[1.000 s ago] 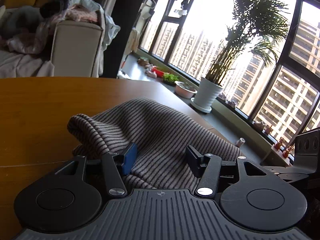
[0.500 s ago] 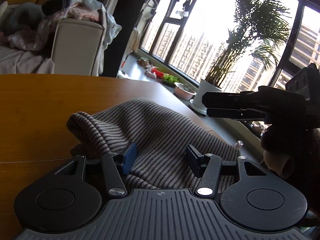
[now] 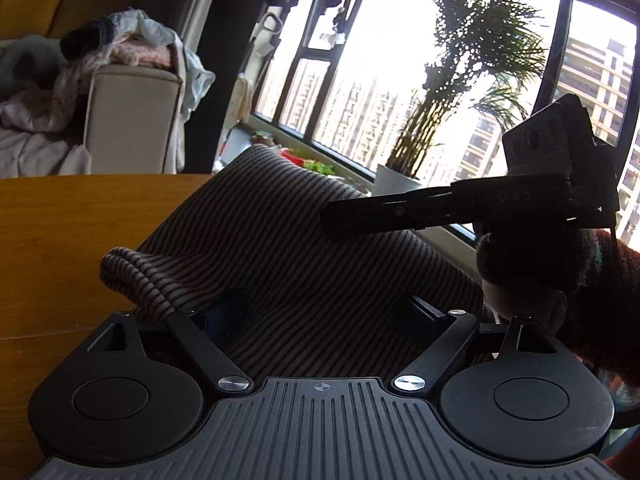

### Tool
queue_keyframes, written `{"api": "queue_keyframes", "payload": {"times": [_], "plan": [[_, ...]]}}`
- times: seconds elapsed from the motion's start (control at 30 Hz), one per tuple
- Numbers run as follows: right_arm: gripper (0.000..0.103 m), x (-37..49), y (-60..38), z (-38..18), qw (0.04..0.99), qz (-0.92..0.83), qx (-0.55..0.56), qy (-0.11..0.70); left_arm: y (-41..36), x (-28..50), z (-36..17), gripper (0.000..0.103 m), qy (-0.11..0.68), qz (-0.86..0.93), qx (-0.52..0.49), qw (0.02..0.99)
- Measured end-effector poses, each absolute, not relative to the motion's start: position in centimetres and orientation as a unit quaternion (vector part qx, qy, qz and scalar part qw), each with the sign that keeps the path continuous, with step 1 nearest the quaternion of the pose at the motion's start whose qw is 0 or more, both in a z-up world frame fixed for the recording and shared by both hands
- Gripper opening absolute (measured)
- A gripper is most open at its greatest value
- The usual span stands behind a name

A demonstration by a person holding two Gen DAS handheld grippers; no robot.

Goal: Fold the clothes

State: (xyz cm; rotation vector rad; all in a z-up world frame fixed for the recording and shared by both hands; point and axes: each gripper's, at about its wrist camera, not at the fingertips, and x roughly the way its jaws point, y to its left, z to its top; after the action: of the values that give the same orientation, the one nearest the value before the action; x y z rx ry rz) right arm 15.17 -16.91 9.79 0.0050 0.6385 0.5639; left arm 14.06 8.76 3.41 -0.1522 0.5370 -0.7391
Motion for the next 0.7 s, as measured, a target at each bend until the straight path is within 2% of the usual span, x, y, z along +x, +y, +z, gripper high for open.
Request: {"api": "queue_keyframes", "payload": {"times": [0.03,0.17,0.27,0.37,0.43,0.47,0.5,0.53,0.7], "plan": [[0.045,15.0,-16.6,9.1,0.916,0.253,-0.028,0.312,8.9,13.8,3.5,0.089,0.262,-0.352,-0.071,0.896],[0.045,13.8,-16.9,8.9,0.924,0.247,-0.037,0.289,9.4,12.3,4.9,0.09,0.268,-0.31,-0.072,0.909],[0.045,13.3,-16.5,8.7,0.928,0.245,-0.056,0.276,10.3,12.0,6.0,0.094,0.303,-0.255,-0.106,0.912],[0.046,12.8,-17.2,9.2,0.928,0.246,-0.029,0.279,10.9,12.3,5.1,0.087,0.355,-0.245,-0.148,0.89],[0.06,12.0,-18.6,9.8,0.923,0.257,0.019,0.285,10.4,12.0,4.3,0.072,0.374,-0.241,-0.138,0.885],[0.076,11.6,-19.4,9.9,0.921,0.26,0.042,0.286,10.2,11.7,4.0,0.071,0.378,-0.24,-0.132,0.885],[0.084,11.1,-20.1,10.0,0.919,0.264,0.06,0.288,10.1,11.3,3.9,0.068,0.376,-0.241,-0.128,0.886],[0.086,10.6,-20.9,9.8,0.914,0.269,0.08,0.294,10.0,11.2,3.8,0.066,0.374,-0.241,-0.128,0.886],[0.085,8.6,-22.7,7.2,0.889,0.269,0.141,0.343,10.1,11.0,3.0,0.065,0.386,-0.243,-0.148,0.877]]}}
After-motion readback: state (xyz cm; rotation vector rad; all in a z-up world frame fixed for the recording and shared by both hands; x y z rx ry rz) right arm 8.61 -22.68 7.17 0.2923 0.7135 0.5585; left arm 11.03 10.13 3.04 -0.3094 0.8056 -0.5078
